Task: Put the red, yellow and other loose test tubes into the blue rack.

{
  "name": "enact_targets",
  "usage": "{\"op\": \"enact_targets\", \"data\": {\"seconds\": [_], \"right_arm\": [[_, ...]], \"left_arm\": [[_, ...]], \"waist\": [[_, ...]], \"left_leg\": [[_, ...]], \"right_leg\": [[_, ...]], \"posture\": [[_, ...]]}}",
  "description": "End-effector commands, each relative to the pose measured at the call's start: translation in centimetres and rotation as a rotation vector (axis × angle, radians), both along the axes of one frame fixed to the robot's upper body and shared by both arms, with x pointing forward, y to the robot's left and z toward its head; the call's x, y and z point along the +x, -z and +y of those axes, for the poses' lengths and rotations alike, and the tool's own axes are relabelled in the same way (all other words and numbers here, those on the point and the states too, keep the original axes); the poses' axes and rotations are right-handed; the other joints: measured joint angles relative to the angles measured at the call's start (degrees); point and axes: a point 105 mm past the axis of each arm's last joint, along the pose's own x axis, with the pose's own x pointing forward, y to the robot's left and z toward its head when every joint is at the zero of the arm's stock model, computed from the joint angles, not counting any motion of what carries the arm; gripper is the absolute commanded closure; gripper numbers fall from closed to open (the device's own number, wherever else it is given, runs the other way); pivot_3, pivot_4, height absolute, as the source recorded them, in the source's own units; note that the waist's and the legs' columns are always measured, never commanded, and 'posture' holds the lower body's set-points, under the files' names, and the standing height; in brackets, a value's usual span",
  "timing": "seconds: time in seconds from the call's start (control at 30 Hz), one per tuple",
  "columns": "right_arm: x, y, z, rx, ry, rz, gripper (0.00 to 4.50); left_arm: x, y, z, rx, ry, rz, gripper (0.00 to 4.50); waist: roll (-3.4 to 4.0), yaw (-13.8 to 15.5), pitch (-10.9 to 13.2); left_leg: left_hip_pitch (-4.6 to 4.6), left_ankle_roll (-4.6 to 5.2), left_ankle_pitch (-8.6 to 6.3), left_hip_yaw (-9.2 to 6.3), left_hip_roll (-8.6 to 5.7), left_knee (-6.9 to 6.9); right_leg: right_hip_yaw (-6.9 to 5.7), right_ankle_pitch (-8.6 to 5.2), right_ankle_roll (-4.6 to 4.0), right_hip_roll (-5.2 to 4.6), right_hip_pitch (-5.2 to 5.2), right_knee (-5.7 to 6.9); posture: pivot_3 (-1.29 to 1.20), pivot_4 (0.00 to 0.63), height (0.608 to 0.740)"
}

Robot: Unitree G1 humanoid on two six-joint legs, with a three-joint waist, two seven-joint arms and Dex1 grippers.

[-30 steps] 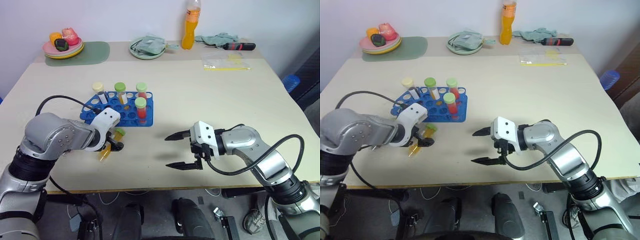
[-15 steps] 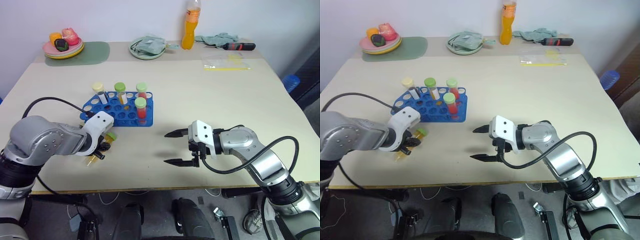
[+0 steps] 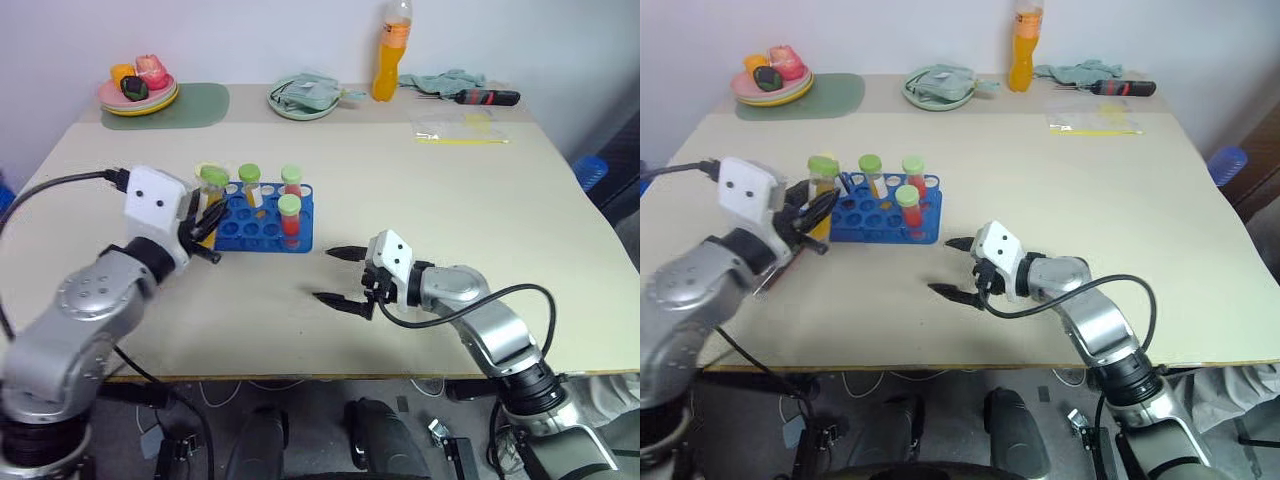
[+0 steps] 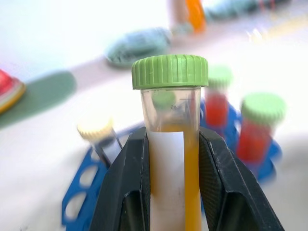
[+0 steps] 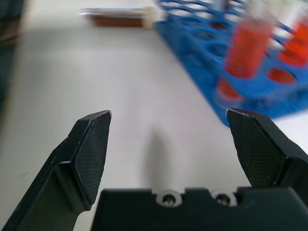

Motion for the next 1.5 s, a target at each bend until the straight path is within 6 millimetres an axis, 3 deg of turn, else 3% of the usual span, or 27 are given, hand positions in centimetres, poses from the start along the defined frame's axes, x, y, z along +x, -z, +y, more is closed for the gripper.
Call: {"op": "enact_targets", "data": {"seconds": [0.03, 0.27, 0.63, 1.5], "right_arm": [[0.3, -1.4, -0.2, 0.087, 0.051, -0.044, 0.26], [-0.3, -1.2, 0.1, 0.129, 0.079, -0.016, 0.26], [-0.1, -1.5, -0.1, 0.148, 0.121, -0.020, 0.26], [0.1, -1.4, 0.0, 0.166, 0.126, 0.011, 0.26]], "left_arm": [[0.7, -0.3, -0.7, 0.005, -0.082, -0.163, 3.73], [2.6, 1.4, -2.0, -0.065, -0.148, -0.305, 3.73], [5.2, 3.1, -3.7, -0.122, -0.082, -0.303, 3.73], [5.4, 4.4, -3.6, -0.021, -0.113, -0.270, 3.73]], "waist": [[-0.01, 0.1, 0.0], [0.04, 0.0, 0.0], [0.03, -0.1, 0.0], [0.04, -0.1, 0.0]], "left_leg": [[-0.01, 0.01, -0.01, -0.01, 0.00, 0.00], [0.02, 0.03, -0.01, -0.01, 0.01, -0.02], [0.02, 0.04, -0.02, -0.02, 0.00, 0.01], [0.04, 0.04, -0.02, -0.05, 0.00, 0.00]], "right_leg": [[0.00, 0.01, 0.01, 0.00, 0.00, -0.01], [-0.02, 0.02, 0.01, 0.03, 0.00, 0.00], [-0.06, 0.03, 0.04, 0.03, 0.03, 0.00], [-0.07, 0.03, 0.04, 0.04, 0.05, 0.01]], "posture": [[0.00, 0.150, 0.740], [0.00, 0.150, 0.740], [0.00, 0.150, 0.740], [0.00, 0.150, 0.740]]}}
